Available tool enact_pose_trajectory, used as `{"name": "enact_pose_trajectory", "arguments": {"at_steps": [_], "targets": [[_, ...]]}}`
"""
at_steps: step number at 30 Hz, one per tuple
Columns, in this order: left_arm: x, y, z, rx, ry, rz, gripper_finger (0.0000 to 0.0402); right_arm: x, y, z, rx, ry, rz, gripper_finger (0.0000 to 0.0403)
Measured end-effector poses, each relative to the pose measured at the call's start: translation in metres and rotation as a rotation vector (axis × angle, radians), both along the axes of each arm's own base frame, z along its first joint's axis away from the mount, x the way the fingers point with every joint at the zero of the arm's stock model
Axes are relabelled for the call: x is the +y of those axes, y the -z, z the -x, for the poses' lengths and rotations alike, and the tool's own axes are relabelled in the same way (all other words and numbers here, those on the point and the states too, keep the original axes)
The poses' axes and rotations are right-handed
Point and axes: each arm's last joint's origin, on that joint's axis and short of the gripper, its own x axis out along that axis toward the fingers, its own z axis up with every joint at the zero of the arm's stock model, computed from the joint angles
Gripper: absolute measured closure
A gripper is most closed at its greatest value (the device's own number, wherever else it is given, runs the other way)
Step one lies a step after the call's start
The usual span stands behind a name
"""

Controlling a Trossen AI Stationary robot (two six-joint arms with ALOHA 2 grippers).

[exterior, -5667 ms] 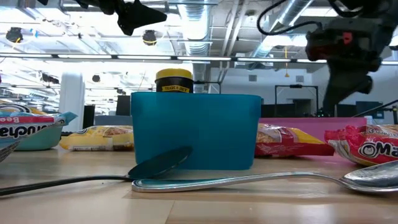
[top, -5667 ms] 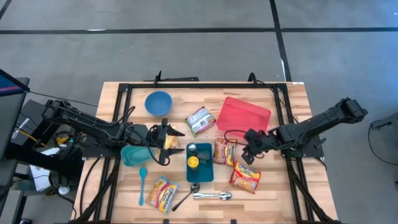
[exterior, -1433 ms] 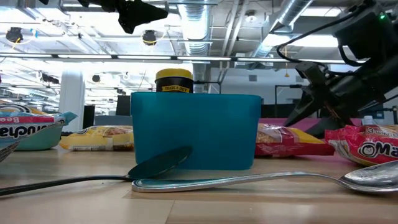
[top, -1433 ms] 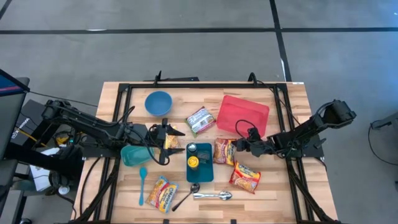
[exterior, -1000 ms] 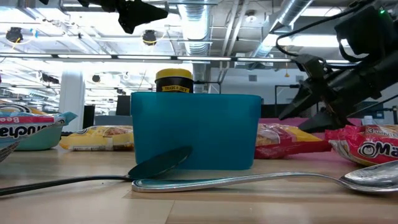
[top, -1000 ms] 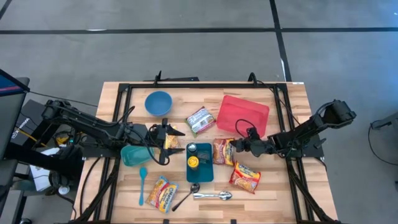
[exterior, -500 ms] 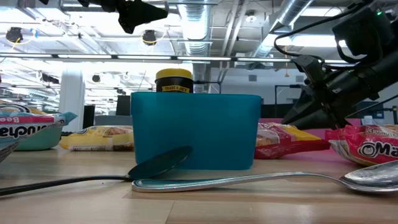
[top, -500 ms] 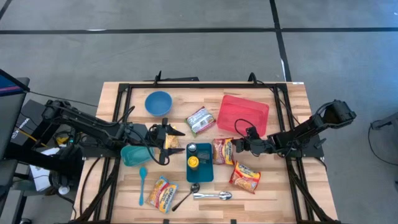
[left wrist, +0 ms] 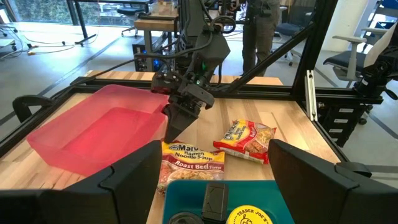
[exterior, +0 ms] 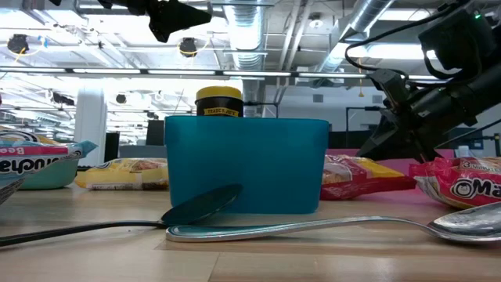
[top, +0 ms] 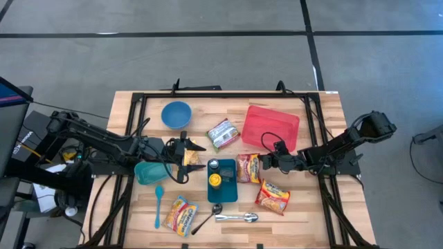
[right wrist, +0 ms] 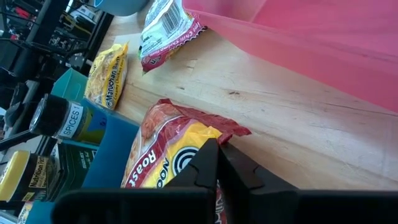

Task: Pick & Place Food Item
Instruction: Put the red noodle pack into the red bin

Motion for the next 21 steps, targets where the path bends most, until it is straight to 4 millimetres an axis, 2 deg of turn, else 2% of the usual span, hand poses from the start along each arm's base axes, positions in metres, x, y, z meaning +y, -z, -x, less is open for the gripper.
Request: {"name": "enact_pose_trajectory", "arguments": {"at_steps": [21], "targets": [[0.0,0.0,0.0,0.0,0.0,0.0,0.0112,0.009,-0.032,-0.028,-0.023,-0.19,0.282,0.0403]]}}
